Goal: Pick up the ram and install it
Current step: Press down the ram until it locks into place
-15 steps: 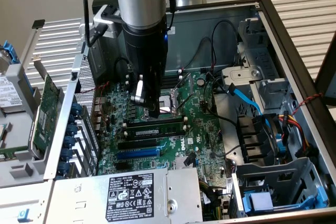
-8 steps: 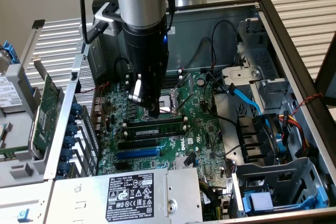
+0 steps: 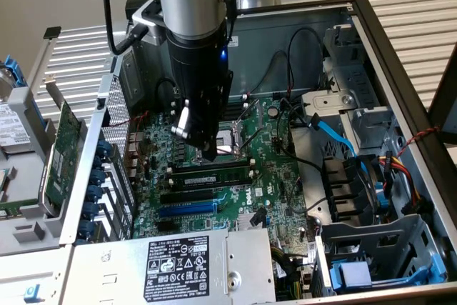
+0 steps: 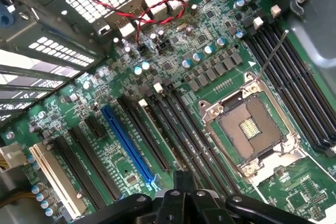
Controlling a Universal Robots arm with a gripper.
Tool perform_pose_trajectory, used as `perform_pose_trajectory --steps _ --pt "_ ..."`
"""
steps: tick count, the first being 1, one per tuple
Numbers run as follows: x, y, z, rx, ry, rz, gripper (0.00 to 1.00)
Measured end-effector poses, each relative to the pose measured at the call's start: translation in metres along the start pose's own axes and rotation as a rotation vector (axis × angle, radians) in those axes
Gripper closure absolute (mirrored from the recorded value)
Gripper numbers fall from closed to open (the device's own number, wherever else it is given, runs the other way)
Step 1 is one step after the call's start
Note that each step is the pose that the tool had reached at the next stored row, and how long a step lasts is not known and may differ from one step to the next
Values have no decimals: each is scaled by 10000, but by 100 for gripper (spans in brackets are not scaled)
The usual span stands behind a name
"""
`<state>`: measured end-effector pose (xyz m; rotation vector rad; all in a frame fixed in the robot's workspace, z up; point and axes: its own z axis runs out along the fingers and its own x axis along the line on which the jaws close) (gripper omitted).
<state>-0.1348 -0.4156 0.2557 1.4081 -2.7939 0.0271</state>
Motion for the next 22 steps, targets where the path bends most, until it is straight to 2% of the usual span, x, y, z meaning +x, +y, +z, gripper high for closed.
perform_pose_trajectory --steps 22 --pt "0 0 0 -54 31 2877 89"
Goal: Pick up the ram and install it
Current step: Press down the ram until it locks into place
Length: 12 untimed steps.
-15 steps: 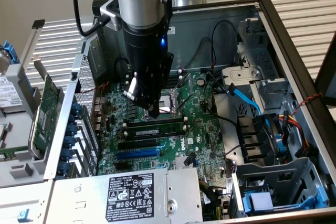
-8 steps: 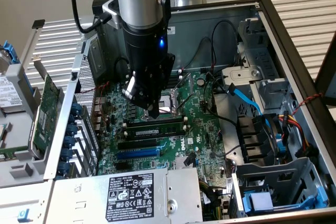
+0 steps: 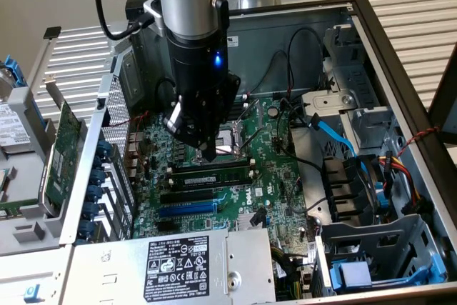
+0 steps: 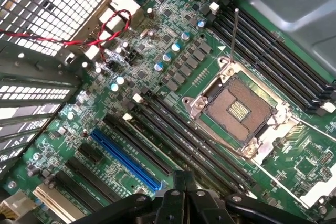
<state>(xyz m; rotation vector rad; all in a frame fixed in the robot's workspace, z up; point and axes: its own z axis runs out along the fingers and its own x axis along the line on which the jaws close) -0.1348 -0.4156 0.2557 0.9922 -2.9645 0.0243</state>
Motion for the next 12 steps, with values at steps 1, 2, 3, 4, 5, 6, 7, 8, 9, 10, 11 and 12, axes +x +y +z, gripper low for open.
perform_pose_trajectory --steps 1,2,3,4,5,6,7,8,9,10,11,12 --pt "0 0 0 -2 3 113 89" --pt "0 0 0 -3 7 221 89" --pt "0 0 0 -3 10 336 89" --pt "0 0 0 -3 15 444 89" --pt "0 0 0 -3 19 553 89" --pt "0 0 0 -2 23 660 89" --pt "0 0 0 -1 28 767 89" --pt "0 0 0 1 34 877 89" --pt "0 0 0 3 40 979 89" --pt "0 0 0 5 46 1083 89" --pt "0 0 0 8 53 1187 89" --pt "0 0 0 10 59 1298 89"
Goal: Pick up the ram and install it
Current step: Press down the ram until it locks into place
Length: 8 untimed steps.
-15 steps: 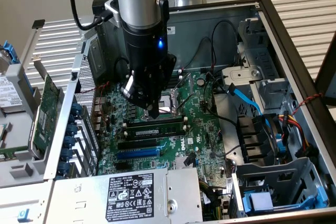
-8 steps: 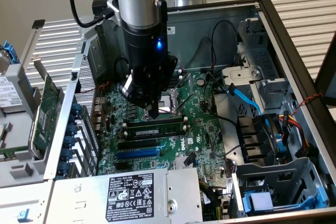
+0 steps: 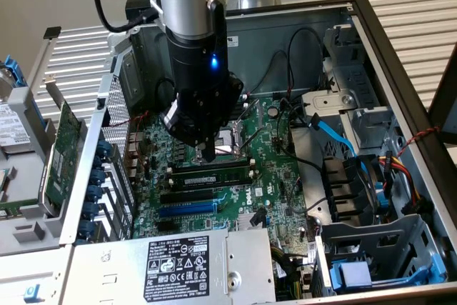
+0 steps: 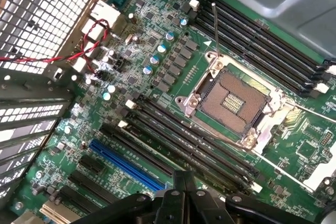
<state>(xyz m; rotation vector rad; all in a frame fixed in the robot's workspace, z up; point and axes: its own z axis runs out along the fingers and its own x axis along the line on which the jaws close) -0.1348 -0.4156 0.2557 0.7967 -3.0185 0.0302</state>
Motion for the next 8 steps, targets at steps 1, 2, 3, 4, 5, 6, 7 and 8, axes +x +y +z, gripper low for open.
perform_pose_trajectory --steps 1,2,3,4,5,6,7,8 --pt "0 0 0 2 5 106 89" --pt "0 0 0 6 11 216 89" --pt "0 0 0 9 16 321 89" --pt "0 0 0 12 21 431 89" --pt "0 0 0 14 25 544 89" --pt "0 0 0 16 30 662 89" --pt "0 0 0 19 34 772 89" --pt "0 0 0 23 39 883 89"
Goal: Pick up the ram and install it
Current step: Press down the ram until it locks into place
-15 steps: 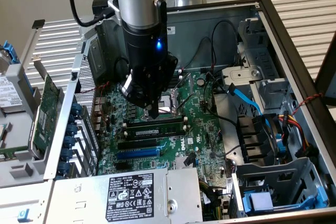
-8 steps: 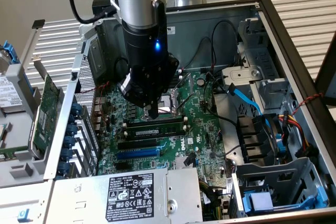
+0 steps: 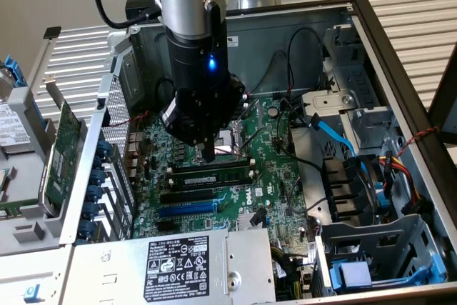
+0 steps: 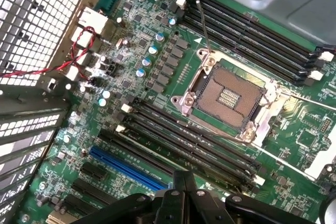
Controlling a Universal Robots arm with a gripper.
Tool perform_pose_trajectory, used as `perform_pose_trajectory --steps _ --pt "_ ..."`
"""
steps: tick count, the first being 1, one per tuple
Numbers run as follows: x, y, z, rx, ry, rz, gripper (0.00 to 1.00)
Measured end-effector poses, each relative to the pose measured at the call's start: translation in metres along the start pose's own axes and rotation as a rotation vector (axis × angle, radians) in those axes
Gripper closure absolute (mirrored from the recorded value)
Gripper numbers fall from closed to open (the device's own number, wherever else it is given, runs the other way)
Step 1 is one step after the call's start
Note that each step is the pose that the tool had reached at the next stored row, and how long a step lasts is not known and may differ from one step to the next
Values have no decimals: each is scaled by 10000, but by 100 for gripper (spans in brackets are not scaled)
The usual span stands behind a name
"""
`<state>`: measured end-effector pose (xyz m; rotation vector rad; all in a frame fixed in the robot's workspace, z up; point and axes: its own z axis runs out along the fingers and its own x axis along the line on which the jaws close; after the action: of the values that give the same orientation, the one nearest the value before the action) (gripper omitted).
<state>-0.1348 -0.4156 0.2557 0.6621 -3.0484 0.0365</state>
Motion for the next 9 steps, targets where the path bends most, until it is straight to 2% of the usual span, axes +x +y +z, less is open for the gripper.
perform_pose_trajectory --steps 9 --pt "0 0 0 49 52 988 89"
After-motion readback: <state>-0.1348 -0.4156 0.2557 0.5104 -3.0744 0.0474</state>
